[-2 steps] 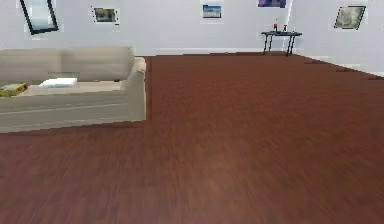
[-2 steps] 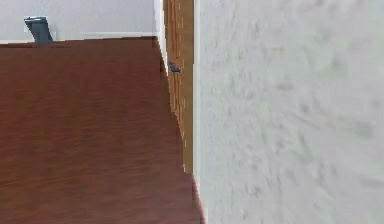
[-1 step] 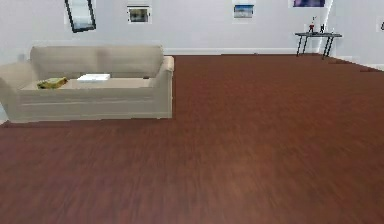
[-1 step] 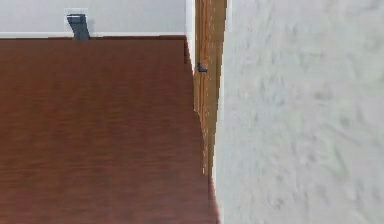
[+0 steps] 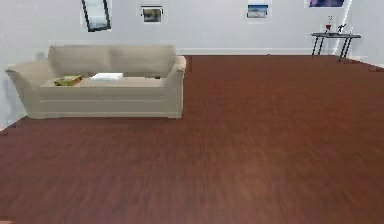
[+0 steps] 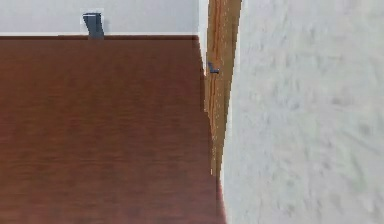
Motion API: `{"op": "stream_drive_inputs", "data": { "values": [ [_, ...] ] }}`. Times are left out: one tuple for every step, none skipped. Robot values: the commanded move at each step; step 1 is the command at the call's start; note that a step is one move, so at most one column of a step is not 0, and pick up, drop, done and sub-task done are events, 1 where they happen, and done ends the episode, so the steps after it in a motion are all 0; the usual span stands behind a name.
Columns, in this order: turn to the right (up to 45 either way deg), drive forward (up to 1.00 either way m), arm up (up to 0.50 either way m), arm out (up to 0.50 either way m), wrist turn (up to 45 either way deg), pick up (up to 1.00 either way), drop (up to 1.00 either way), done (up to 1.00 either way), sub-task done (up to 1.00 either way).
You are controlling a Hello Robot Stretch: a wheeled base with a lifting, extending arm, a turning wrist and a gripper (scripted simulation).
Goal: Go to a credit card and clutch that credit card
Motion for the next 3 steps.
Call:
{"op": "stream_drive_inputs", "data": {
  "values": [
    [0.0,0.35,0.0,0.0,0.0,0.0,0.0,0.0,0.0],
    [-45.0,0.0,0.0,0.0,0.0,0.0,0.0,0.0,0.0],
    [-42.0,0.0,0.0,0.0,0.0,0.0,0.0,0.0,0.0]
  ]
}}
